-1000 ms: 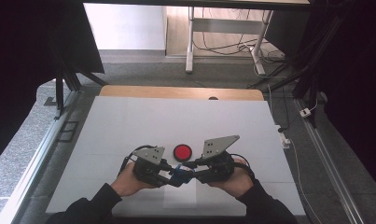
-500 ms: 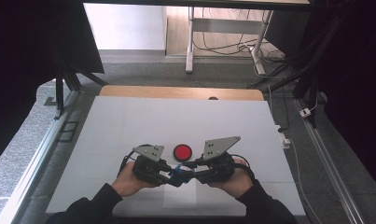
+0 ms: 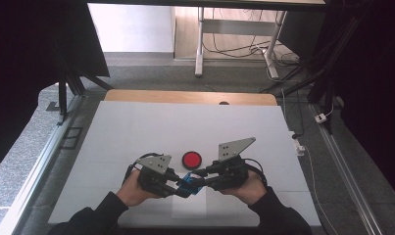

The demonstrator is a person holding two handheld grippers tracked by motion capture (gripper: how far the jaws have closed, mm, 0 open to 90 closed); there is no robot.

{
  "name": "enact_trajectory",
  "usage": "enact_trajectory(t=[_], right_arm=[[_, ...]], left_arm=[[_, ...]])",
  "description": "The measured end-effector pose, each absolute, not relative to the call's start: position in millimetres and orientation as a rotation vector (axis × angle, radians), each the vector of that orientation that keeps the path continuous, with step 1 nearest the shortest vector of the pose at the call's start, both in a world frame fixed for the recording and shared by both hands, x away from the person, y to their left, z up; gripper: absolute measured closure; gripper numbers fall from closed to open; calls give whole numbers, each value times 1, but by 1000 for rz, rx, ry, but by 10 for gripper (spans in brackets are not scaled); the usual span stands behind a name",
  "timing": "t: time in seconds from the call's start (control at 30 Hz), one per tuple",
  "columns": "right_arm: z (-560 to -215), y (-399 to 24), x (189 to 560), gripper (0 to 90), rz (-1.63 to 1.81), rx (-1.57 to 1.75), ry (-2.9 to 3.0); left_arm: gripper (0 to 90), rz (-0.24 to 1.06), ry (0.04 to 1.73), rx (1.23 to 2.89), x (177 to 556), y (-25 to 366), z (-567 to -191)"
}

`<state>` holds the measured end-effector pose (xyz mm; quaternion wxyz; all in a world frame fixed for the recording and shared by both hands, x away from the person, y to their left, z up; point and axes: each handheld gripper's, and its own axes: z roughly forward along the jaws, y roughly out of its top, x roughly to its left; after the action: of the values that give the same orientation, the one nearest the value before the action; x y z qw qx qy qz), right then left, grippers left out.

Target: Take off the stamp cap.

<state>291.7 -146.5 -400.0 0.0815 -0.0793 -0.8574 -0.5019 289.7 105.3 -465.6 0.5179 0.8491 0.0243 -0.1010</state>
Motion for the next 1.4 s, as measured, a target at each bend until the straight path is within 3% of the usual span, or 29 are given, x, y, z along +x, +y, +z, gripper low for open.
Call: enact_trajectory(t=[0.9, 1.4], right_arm=[[-391, -150, 284, 702, -1582, -244, -2713], [-391, -153, 285, 702, -1584, -294, -2757]], left_arm=[[687, -148, 282, 2126, 281, 121, -456], [685, 34, 450, 2170, 261, 148, -453]])
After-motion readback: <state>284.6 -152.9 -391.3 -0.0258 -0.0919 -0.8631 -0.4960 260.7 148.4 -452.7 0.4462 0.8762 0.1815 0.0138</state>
